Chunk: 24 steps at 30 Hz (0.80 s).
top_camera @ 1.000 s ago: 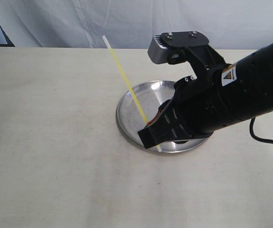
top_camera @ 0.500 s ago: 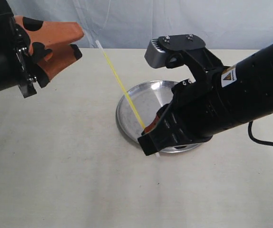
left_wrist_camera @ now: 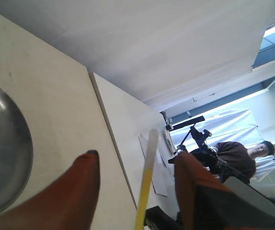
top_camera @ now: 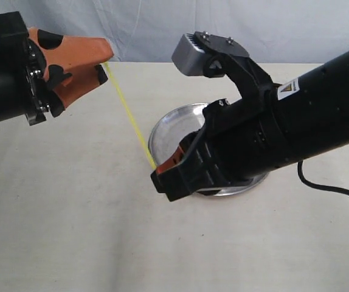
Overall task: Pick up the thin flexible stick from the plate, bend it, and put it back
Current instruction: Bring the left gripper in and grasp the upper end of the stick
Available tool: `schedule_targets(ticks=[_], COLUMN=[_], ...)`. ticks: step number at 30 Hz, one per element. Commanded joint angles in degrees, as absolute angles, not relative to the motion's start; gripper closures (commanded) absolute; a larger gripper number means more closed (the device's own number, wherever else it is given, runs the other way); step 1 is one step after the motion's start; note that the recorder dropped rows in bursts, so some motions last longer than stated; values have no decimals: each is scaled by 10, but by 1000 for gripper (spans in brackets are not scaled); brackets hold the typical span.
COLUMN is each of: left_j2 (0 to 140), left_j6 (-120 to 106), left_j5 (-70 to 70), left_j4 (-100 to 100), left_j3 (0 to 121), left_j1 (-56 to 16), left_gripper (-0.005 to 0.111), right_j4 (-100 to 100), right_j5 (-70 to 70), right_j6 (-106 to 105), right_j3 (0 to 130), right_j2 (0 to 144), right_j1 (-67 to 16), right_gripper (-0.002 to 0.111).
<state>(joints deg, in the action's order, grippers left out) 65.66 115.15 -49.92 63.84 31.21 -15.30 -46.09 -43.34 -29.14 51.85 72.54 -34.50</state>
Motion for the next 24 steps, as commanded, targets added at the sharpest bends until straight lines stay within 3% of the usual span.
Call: schedule_targets(ticks=[1, 6, 12, 21, 24], left_j2=[657, 657, 657, 657, 657], left_j6=[1148, 1150, 1150, 1150, 1150], left_j5=[-511, -514, -512, -496, -480], left_j4=[651, 656, 663, 669, 671], left_j3=[315, 315, 315, 315, 315], left_j1=[-155, -157, -182, -190, -190], left_gripper=[59, 60, 84, 87, 99], right_j4=[-471, -471, -470, -470, -470], right_j5=[-433, -417, -402, -373, -372], right_j6=[-307, -309, -300, -298, -298], right_j3=[516, 516, 516, 516, 516], right_j2=[722, 722, 722, 722, 722], right_j1=[-368, -395, -395, -395, -395], right_gripper=[109, 109, 109, 109, 109])
